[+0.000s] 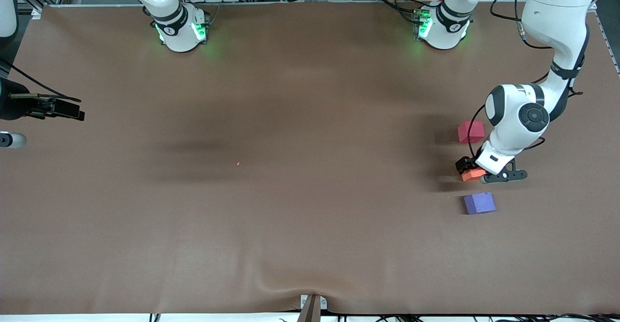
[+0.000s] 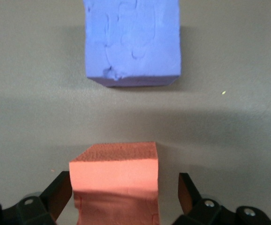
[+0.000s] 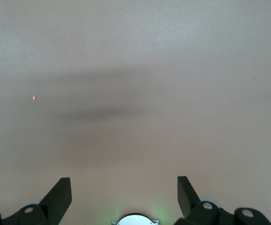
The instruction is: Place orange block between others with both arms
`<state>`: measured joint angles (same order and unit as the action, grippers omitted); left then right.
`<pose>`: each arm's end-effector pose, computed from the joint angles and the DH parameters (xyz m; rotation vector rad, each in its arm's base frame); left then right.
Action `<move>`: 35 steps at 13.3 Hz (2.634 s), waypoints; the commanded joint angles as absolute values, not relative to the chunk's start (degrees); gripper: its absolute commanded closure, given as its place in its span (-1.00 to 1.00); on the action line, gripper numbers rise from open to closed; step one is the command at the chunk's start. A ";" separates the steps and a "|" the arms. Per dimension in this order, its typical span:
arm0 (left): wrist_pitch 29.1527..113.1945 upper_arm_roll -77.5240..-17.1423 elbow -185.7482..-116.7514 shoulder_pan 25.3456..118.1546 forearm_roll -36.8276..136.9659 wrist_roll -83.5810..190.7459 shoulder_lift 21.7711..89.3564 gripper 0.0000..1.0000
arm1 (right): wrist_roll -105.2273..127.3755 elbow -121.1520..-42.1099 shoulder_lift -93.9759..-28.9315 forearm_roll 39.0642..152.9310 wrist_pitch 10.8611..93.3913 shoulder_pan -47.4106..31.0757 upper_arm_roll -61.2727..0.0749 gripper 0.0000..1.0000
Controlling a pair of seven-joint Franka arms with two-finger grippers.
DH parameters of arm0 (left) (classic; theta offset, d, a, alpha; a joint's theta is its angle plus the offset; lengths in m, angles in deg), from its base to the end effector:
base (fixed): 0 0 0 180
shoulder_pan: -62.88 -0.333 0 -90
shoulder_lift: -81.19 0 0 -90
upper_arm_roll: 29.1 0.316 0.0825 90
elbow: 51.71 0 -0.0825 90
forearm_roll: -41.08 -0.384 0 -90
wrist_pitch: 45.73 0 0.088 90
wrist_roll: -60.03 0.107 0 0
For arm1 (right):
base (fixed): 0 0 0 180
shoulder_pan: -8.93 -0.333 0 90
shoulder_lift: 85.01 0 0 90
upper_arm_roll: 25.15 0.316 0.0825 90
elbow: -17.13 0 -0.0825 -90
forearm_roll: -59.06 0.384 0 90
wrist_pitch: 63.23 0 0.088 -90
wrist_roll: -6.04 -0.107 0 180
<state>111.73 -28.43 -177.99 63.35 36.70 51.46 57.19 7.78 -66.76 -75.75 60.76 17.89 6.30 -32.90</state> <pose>0.5665 -0.0010 0.2003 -3.1035 -0.1288 -0.1984 0.5822 -0.0424 0.5707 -3.1032 0.0900 0.3235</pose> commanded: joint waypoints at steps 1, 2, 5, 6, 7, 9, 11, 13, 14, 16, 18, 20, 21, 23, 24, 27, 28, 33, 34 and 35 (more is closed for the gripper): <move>111.86 -28.74 -177.75 63.32 37.83 53.09 59.74 -1.00 | 7.89 -66.28 -76.22 59.77 17.19 6.03 -32.71 -1.00; 111.69 -28.74 -177.14 63.40 37.83 53.00 59.48 -1.00 | 7.89 -66.28 -76.22 59.77 17.28 6.03 -32.71 -1.00; 111.60 -28.74 -176.87 63.67 37.74 53.00 59.21 -1.00 | 7.89 -66.37 -75.87 59.85 17.71 5.94 -32.71 -1.00; 111.16 -28.83 -176.87 63.75 37.65 53.00 59.47 -1.00 | 7.89 -66.37 -75.78 59.85 17.72 5.94 -32.71 -1.00; 110.72 -28.83 -176.78 63.67 37.56 53.00 59.56 -1.00 | 7.89 -66.37 -75.78 59.94 17.98 5.86 -32.71 -1.00; 110.63 -29.18 -176.61 63.67 37.56 52.91 59.56 -1.00 | 7.89 -66.46 -75.60 59.94 18.33 5.77 -32.71 -1.00; 109.50 -29.53 -176.52 63.58 37.47 52.91 60.17 -1.00 | 7.89 -66.54 -75.60 59.94 18.42 5.68 -32.62 -1.00; 106.34 -30.58 -176.08 63.49 37.56 52.91 63.15 -1.00 | 7.80 -66.54 -75.60 59.94 18.33 5.68 -32.62 -1.00; 104.41 -31.37 -175.64 63.49 37.47 52.91 64.91 -1.00 | 7.80 -66.46 -75.60 59.86 18.33 5.68 -32.62 -1.00; 97.75 -33.74 -175.29 63.49 37.56 52.83 70.08 -1.00 | 7.80 -66.46 -75.69 59.85 18.33 5.68 -32.62 -1.00; 89.76 -34.63 -173.80 63.49 37.47 52.91 76.06 -1.00 | 7.89 -66.46 -75.60 59.85 18.33 5.68 -32.62 -1.00; 79.92 -35.68 -169.16 63.40 37.47 53.09 78.54 -1.00 | 7.80 -66.46 -75.51 59.94 18.42 5.50 -32.62 -1.00; 74.21 -35.86 -165.05 63.40 37.47 53.18 78.64 -1.00 | 7.80 -66.46 -75.51 59.86 18.33 5.24 -32.71 -1.00; 63.14 -36.04 -156.61 63.49 37.73 54.57 78.29 -1.00 | 7.80 -66.46 -75.43 59.77 18.33 5.15 -32.71 -1.00; 58.73 -36.21 -152.65 63.49 37.91 55.80 78.37 -1.00 | 7.80 -66.46 -75.51 59.77 18.33 5.15 -32.71 -1.00; 47.47 -36.30 -143.94 63.49 38.00 58.88 78.37 -1.00 | 7.80 -66.46 -75.43 59.77 18.33 5.15 -32.71 -1.00; 43.96 -36.30 -141.91 63.49 38.09 61.15 78.29 -1.00 | 7.80 -66.46 -75.43 59.77 18.33 5.15 -32.71 -1.00; 37.33 -36.04 -136.71 62.88 39.23 62.58 78.11 -1.00 | 7.80 -66.54 -75.43 59.77 18.33 5.15 -32.71 -1.00; 37.33 -35.86 -135.57 62.88 39.32 62.49 78.11 -1.00 | 7.80 -66.54 -75.43 59.77 18.33 5.15 -32.71 -1.00; 37.24 -35.78 -134.69 62.88 39.49 62.49 77.93 -1.00 | 7.80 -66.54 -75.43 59.77 18.33 5.15 -32.71 -1.00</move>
<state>39.17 -35.83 -138.51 63.40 38.10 61.21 79.32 7.78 -66.71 -75.42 60.75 18.34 5.63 -32.54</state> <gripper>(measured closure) 0.000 0.000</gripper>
